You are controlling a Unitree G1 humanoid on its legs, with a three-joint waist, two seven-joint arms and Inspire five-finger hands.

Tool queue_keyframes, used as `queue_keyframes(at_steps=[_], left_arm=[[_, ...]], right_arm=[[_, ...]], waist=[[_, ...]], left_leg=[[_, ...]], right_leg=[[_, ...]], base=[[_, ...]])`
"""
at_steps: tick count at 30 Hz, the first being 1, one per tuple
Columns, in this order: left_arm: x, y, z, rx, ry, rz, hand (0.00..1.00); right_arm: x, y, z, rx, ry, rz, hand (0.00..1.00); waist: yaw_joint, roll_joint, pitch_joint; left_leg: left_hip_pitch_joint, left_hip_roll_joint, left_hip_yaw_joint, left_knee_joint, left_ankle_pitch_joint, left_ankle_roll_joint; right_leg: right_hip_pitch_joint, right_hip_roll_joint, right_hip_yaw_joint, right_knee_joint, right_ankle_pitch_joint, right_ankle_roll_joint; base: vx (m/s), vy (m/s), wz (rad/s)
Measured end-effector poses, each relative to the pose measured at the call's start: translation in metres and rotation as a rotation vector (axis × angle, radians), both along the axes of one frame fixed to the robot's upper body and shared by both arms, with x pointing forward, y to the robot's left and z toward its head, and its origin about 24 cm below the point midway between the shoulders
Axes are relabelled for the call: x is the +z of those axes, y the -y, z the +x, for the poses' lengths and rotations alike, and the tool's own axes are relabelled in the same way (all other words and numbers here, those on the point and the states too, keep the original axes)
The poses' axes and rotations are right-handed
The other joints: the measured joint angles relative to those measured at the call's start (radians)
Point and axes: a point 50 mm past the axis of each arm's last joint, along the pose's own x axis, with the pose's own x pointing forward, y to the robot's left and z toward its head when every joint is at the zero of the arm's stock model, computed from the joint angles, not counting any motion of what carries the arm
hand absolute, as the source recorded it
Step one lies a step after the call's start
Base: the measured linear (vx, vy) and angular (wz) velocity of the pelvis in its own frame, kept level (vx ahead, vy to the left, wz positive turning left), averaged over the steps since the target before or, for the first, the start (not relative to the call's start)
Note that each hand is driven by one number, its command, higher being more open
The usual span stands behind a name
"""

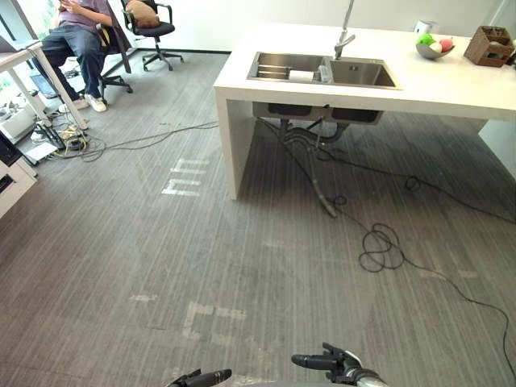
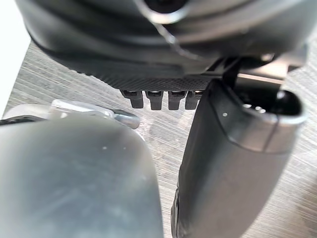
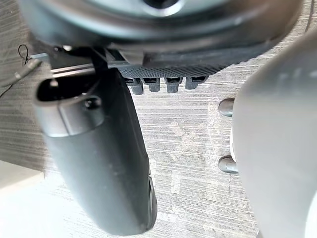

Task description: Walk over to the sink, pick up the cup, carry it to the dishwasher, place the cup inside the dishwasher, then close the dishwasher door

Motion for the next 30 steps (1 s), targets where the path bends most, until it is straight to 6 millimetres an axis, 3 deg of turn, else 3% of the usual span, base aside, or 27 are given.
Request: queue_keyframes(at_steps=[17, 21, 22, 24, 26, 27, 28, 30], left_arm=[[0.001, -0.001, 0.0, 0.016, 0.037, 0.012, 1.0], [0.0, -0.001, 0.0, 0.024, 0.035, 0.014, 1.0], [0.0, -0.001, 0.0, 0.026, 0.034, 0.017, 1.0], [0.0, -0.002, -0.001, 0.037, 0.027, 0.025, 1.0], [0.001, -0.01, -0.006, 0.056, 0.005, 0.058, 1.0], [0.001, -0.011, -0.008, 0.062, -0.002, 0.067, 1.0], [0.0, -0.012, -0.013, 0.082, -0.029, 0.083, 1.0], [-0.001, -0.014, -0.021, 0.144, -0.063, 0.102, 1.0]], right_arm=[[-0.002, 0.0, -0.005, -0.086, -0.015, 0.042, 1.0], [-0.001, 0.0, -0.003, -0.09, -0.008, 0.043, 1.0], [-0.001, 0.001, -0.002, -0.099, -0.004, 0.045, 1.0], [0.001, 0.004, 0.003, -0.121, 0.024, 0.044, 1.0], [0.002, 0.005, 0.002, -0.161, 0.039, 0.055, 1.0], [0.002, 0.006, 0.001, -0.172, 0.036, 0.055, 1.0], [0.003, 0.008, 0.005, -0.176, 0.048, 0.05, 1.0], [0.004, 0.009, 0.007, -0.2, 0.061, 0.058, 1.0]], waist=[[-0.001, -0.001, 0.008], [-0.002, -0.007, 0.033], [-0.001, -0.008, 0.036], [-0.005, -0.012, 0.041], [-0.001, -0.049, 0.051], [0.001, -0.054, 0.057], [0.0, -0.049, 0.071], [-0.008, -0.036, 0.078]], left_leg=[[0.007, -0.007, -0.006, -0.006, 0.013, 0.01], [0.034, -0.016, -0.011, -0.006, 0.017, 0.011], [0.037, -0.023, -0.013, -0.006, 0.018, 0.013], [0.032, -0.038, -0.009, -0.006, 0.0, 0.041], [0.031, -0.08, 0.01, 0.0, -0.011, 0.059], [0.031, -0.085, 0.018, 0.003, -0.012, 0.065], [0.032, -0.087, 0.026, 0.009, -0.011, 0.096], [0.046, -0.071, 0.02, 0.032, -0.026, 0.106]], right_leg=[[0.005, -0.008, -0.024, 0.014, 0.001, -0.002], [0.032, -0.018, -0.032, 0.024, -0.001, -0.003], [0.022, -0.029, -0.037, 0.058, -0.023, -0.016], [-0.04, -0.069, -0.055, 0.195, -0.104, -0.003], [-0.11, -0.151, -0.072, 0.358, -0.197, 0.033], [-0.124, -0.166, -0.071, 0.401, -0.203, 0.037], [-0.169, -0.179, -0.047, 0.52, -0.206, 0.037], [-0.208, -0.163, 0.0, 0.571, -0.223, 0.011]], base=[[-0.05, -0.021, 0.02], [-0.07, -0.006, 0.06], [-0.11, 0.019, 0.19], [-0.09, 0.038, 0.34], [-0.01, 0.064, 0.47], [0.02, 0.073, 0.18], [0.03, 0.085, 0.04], [0.08, 0.07, 0.09]])
